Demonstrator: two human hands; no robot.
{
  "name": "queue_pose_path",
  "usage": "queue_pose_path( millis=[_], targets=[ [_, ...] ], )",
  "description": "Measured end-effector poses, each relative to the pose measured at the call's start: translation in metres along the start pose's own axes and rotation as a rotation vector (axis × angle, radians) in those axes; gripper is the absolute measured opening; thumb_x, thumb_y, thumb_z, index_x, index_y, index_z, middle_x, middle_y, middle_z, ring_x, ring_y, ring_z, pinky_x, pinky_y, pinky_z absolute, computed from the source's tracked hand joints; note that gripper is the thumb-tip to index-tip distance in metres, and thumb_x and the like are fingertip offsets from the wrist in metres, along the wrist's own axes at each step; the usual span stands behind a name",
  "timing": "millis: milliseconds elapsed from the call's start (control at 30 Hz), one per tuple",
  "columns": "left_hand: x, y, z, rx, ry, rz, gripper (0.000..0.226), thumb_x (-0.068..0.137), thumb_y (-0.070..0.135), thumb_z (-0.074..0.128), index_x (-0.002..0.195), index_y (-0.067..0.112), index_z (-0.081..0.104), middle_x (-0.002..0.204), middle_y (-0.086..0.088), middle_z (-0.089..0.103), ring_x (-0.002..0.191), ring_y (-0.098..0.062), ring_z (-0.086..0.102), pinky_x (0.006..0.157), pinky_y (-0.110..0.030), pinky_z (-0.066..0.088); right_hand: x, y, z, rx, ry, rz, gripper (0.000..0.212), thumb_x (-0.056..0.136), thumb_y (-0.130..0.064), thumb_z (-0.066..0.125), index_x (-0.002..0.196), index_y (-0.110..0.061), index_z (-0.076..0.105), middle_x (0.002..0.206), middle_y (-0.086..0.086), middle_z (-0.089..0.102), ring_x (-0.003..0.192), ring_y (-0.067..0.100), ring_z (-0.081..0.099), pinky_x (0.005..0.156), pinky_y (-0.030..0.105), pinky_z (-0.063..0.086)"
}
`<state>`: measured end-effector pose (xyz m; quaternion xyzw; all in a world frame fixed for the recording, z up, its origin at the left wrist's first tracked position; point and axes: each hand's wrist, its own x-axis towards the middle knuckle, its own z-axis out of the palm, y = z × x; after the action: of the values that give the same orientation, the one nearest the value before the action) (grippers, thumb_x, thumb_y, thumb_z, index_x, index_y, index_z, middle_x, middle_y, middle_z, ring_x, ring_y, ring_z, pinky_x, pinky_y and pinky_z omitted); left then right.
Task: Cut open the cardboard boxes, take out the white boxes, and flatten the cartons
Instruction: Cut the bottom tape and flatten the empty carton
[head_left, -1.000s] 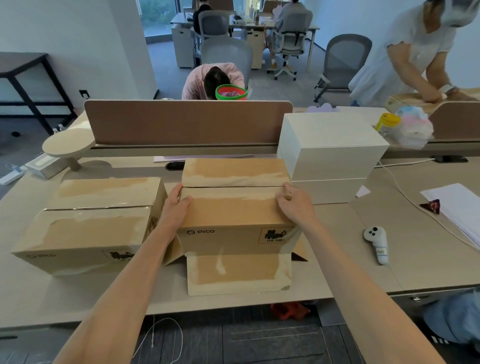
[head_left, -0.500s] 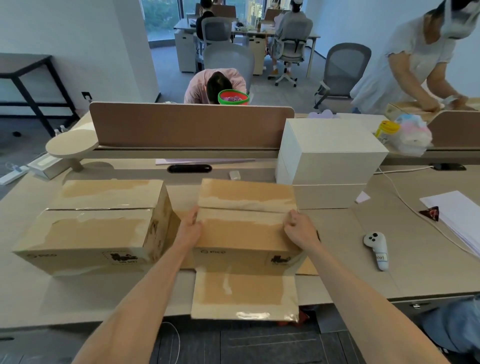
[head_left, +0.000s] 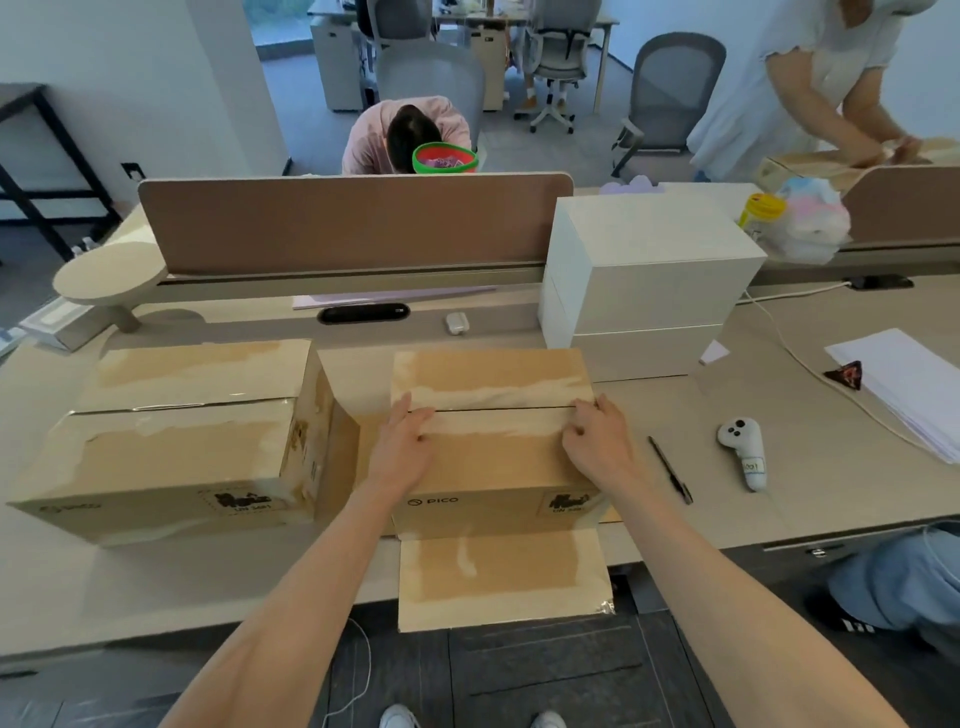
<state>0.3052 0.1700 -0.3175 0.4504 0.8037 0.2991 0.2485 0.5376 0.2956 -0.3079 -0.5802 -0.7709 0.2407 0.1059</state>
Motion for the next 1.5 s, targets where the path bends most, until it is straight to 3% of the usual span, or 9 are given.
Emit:
queue_pose_path(
  millis=[67,233,467,700,833,1033,1233,1367,1500],
  targets=[
    [0.004,0.006,0.003,0.050,-0.022,0.049,0.048,0.095,0.006,0.043,0.140,0.020,0.049,0.159,-0.002,0.024,0.149,-0.021,0.013,0.121,-0.042,0.007,-0.001,-0.005,0.001,0.016,0.054,-0.037,0.034,0.092,-0.015,0.045,0.121,-0.002,0.059,0.132,0.016,0.050,0.129,0.034,0.038,0.104,0.039,0.035],
    [0.014,0.020,0.016,0.099,-0.031,0.152,0.044,0.095,0.009,0.042,0.136,0.018,0.053,0.156,-0.001,0.033,0.147,-0.017,0.018,0.120,-0.035,0.010,-0.008,-0.011,-0.001,0.161,0.136,-0.042,0.038,0.095,-0.013,0.049,0.133,-0.009,0.057,0.146,0.010,0.043,0.139,0.023,0.030,0.112,0.031,0.024],
    [0.036,0.071,0.066,-0.038,-0.145,0.252,0.041,0.095,0.007,0.044,0.133,0.016,0.057,0.153,0.001,0.038,0.144,-0.015,0.026,0.118,-0.025,0.014,-0.007,0.055,-0.003,0.299,0.291,0.162,0.029,0.097,-0.014,0.047,0.122,-0.014,0.062,0.127,0.001,0.056,0.121,0.020,0.049,0.101,0.030,0.037],
    [0.062,0.120,0.113,-0.191,-0.174,0.303,0.038,0.094,0.007,0.045,0.127,0.019,0.060,0.140,0.003,0.053,0.133,-0.014,0.044,0.114,-0.040,0.033,0.035,0.141,0.003,0.157,0.131,0.368,0.036,0.094,-0.012,0.048,0.129,-0.013,0.057,0.122,0.009,0.062,0.109,0.027,0.059,0.090,0.039,0.051],
    [0.072,0.133,0.130,-0.165,-0.056,0.266,0.035,0.094,0.004,0.045,0.120,0.018,0.063,0.126,0.008,0.061,0.117,-0.001,0.046,0.117,-0.039,0.026,0.051,0.182,0.012,-0.014,-0.016,0.446,0.030,0.093,-0.017,0.050,0.121,-0.012,0.056,0.115,0.010,0.059,0.106,0.029,0.057,0.086,0.042,0.051],
    [0.075,0.126,0.141,-0.155,0.043,0.266,0.034,0.093,-0.003,0.046,0.117,0.011,0.065,0.119,0.017,0.055,0.116,0.004,0.044,0.117,-0.026,0.023,0.070,0.203,0.023,-0.172,-0.101,0.377,0.032,0.092,-0.020,0.052,0.123,-0.012,0.053,0.122,0.010,0.052,0.115,0.029,0.047,0.085,0.038,0.045],
    [0.077,0.126,0.136,-0.330,0.035,0.117,0.036,0.091,-0.003,0.047,0.104,0.020,0.071,0.118,0.014,0.063,0.115,0.003,0.053,0.102,-0.007,0.031,0.081,0.192,0.022,0.122,0.025,0.272,0.025,0.092,-0.008,0.050,0.115,-0.005,0.061,0.109,0.012,0.054,0.098,0.032,0.057,0.079,0.032,0.041],
    [0.079,0.125,0.121,-0.538,-0.002,0.021,0.037,0.094,0.000,0.045,0.100,0.025,0.071,0.108,0.013,0.071,0.110,-0.002,0.060,0.098,-0.018,0.042,0.084,0.144,-0.001,0.357,0.196,0.143,0.022,0.093,-0.010,0.053,0.113,-0.009,0.063,0.103,0.001,0.052,0.086,0.016,0.057,0.079,0.028,0.043],
    [0.074,0.109,0.097,-0.696,0.023,0.012,0.035,0.095,-0.002,0.047,0.100,0.025,0.069,0.107,0.005,0.072,0.107,-0.009,0.064,0.095,-0.019,0.044,0.075,0.089,-0.022,0.505,0.220,-0.015,0.017,0.093,-0.011,0.055,0.104,-0.019,0.066,0.099,-0.008,0.056,0.086,0.002,0.057,0.073,0.014,0.043]
  ],
)
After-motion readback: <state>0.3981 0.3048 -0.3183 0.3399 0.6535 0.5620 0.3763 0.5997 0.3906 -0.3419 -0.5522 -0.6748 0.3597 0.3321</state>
